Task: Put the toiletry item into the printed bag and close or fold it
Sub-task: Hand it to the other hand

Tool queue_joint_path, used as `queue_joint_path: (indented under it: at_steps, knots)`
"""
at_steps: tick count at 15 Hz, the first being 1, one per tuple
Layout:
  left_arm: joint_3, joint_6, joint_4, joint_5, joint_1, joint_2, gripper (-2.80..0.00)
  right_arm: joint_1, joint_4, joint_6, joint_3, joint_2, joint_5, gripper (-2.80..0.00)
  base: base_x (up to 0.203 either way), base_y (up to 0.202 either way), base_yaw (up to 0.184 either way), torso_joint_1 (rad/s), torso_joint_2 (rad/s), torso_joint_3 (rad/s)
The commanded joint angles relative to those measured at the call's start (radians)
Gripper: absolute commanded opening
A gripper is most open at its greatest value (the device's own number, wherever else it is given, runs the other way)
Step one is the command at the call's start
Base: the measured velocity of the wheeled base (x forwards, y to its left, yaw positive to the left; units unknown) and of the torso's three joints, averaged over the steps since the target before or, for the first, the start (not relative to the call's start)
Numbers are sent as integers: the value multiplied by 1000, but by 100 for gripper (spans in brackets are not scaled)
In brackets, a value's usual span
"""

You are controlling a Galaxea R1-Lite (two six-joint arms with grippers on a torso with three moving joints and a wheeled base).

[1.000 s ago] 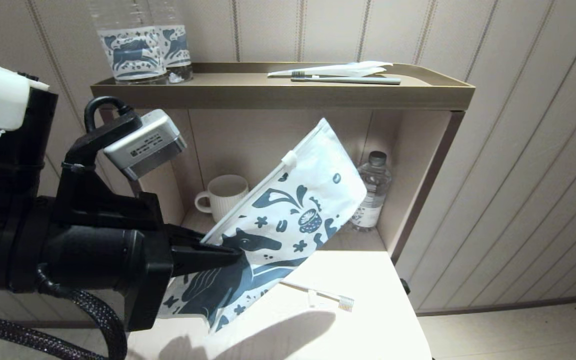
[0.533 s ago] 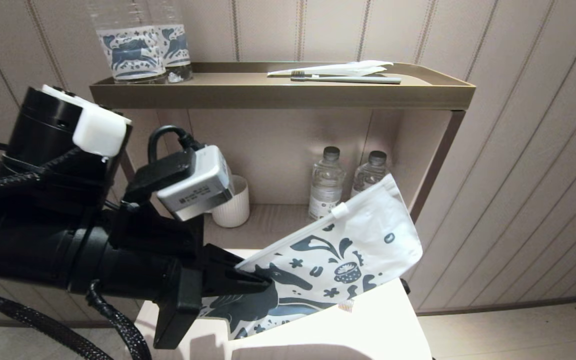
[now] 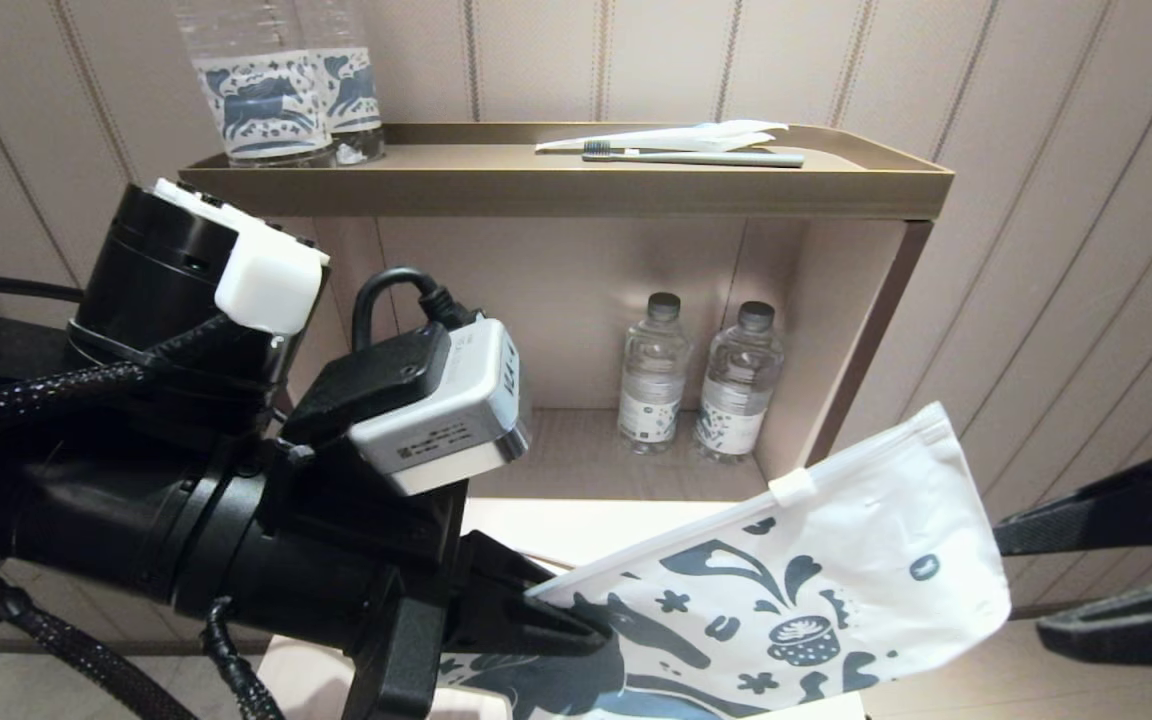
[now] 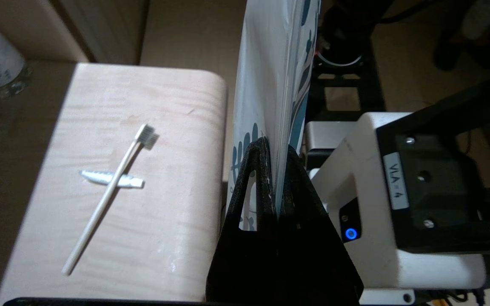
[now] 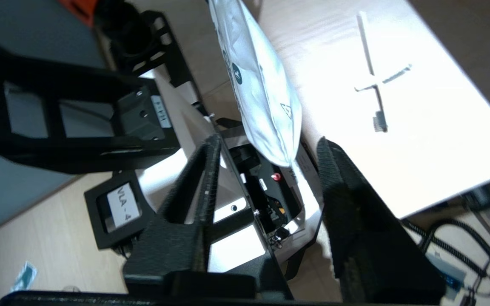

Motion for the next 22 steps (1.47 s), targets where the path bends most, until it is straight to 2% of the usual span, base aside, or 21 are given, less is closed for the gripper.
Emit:
queue_joint_path:
  at_steps: [1,2,4,6,11,22]
  knots:
    - [2,3,3,-62,-6,-19,-280,-6,1,-72,8,51,61,0,0,0,0,0,0,0]
    - [2,7,4,-85,-7,-23,-280,-6,-2,-102,9,63,96,0,0,0,0,0,0,0]
    - [3,8,2,-90,-16,-21,-280,-5,-5,-157,0,75,165,0,0,0,0,0,0,0]
    - [17,15,2,-91,-35,-14,-280,1,-5,-191,-12,78,185,0,0,0,0,0,0,0]
    - [5,21,-7,-91,-51,70,-280,61,-5,-204,-13,81,184,0,0,0,0,0,0,0]
    - [-50,21,-7,-81,-50,115,-280,61,-44,-232,-73,225,180,0,0,0,0,0,0,0]
